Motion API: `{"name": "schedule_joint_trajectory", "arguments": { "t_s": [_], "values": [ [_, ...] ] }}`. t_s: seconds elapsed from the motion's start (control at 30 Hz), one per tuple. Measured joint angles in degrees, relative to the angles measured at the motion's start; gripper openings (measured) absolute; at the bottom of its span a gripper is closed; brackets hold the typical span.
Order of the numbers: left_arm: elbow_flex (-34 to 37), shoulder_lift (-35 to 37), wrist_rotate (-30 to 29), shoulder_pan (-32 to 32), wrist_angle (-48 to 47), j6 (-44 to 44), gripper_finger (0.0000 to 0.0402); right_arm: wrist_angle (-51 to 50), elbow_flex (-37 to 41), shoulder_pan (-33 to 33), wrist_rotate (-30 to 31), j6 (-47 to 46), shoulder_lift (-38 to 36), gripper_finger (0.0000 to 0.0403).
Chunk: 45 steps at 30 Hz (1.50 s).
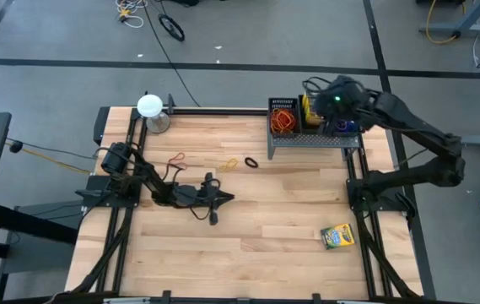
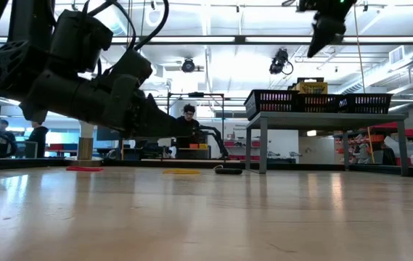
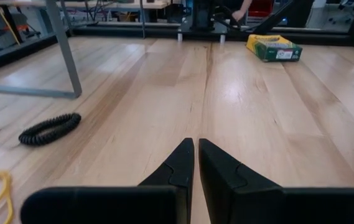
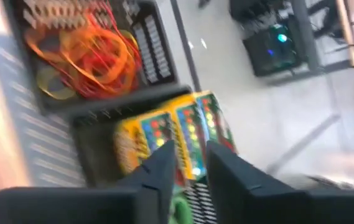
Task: Pick & Place Office Desk Supplies
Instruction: Put the yellow rubber band into the left black bin on the shelf
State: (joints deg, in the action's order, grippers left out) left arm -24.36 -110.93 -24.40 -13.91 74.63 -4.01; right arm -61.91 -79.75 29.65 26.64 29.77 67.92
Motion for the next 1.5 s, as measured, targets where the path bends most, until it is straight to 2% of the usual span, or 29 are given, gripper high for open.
{"name": "schedule_joint_trajectory", "arguments": {
  "t_s": [0.13, 0.2, 0.3, 0.47, 0.6, 0.7, 0.8, 0.93, 1.07, 1.27, 1.4, 1.5],
  "values": [
    [-1.3, 0.0, 0.0, 0.1, -0.1, 2.1, 0.0032, -0.1, 0.0, -1.3, -6.2, -7.3, -3.6, 0.0051],
    [-2.1, 0.0, -0.1, 0.2, -0.5, 2.1, 0.0032, 0.2, 0.0, -2.5, -11.2, -11.9, -5.2, 0.0024],
    [-3.2, 0.0, -0.1, 0.2, -1.0, 2.1, 0.0032, 3.7, 2.3, -5.8, -15.1, -16.9, -8.0, 0.0006],
    [-4.3, 0.0, -0.7, 0.2, -1.2, 1.9, 0.0032, 18.9, 15.9, -13.8, -15.2, -20.8, -13.4, 0.0012],
    [-4.3, 0.0, -6.9, 0.1, -0.2, 0.8, 0.0032, 33.1, 29.0, -20.9, -15.3, -25.1, -16.2, 0.0004],
    [-4.2, 1.2, -8.1, 0.3, -1.4, -1.6, 0.0024, 43.0, 37.8, -26.6, -13.5, -27.9, -16.3, 0.0006],
    [-3.9, 3.9, -8.1, 0.6, -4.3, -2.9, 0.0008, 50.6, 44.5, -32.6, -8.9, -29.6, -15.7, 0.0004],
    [-3.9, 9.3, -10.6, 1.7, -13.7, -2.7, 0.001, 55.6, 50.5, -40.4, -2.6, -33.7, -15.7, 0.0004],
    [-4.2, 14.3, -15.1, 3.1, -24.8, -3.3, 0.0041, 60.2, 55.2, -47.4, 1.4, -37.9, -15.6, 0.0006],
    [-5.6, 13.8, -12.8, 6.8, -37.6, -10.9, 0.0096, 71.4, 61.7, -54.0, 1.8, -39.8, -15.1, 0.0006],
    [-5.5, 12.5, -12.7, 9.5, -41.2, -15.0, 0.0127, 80.0, 66.0, -56.1, 1.8, -39.4, -15.0, 0.0006],
    [-5.6, 11.8, -12.5, 11.3, -40.5, -15.4, 0.0148, 85.7, 69.2, -56.6, 1.8, -39.3, -15.0, 0.0006]
  ]
}}
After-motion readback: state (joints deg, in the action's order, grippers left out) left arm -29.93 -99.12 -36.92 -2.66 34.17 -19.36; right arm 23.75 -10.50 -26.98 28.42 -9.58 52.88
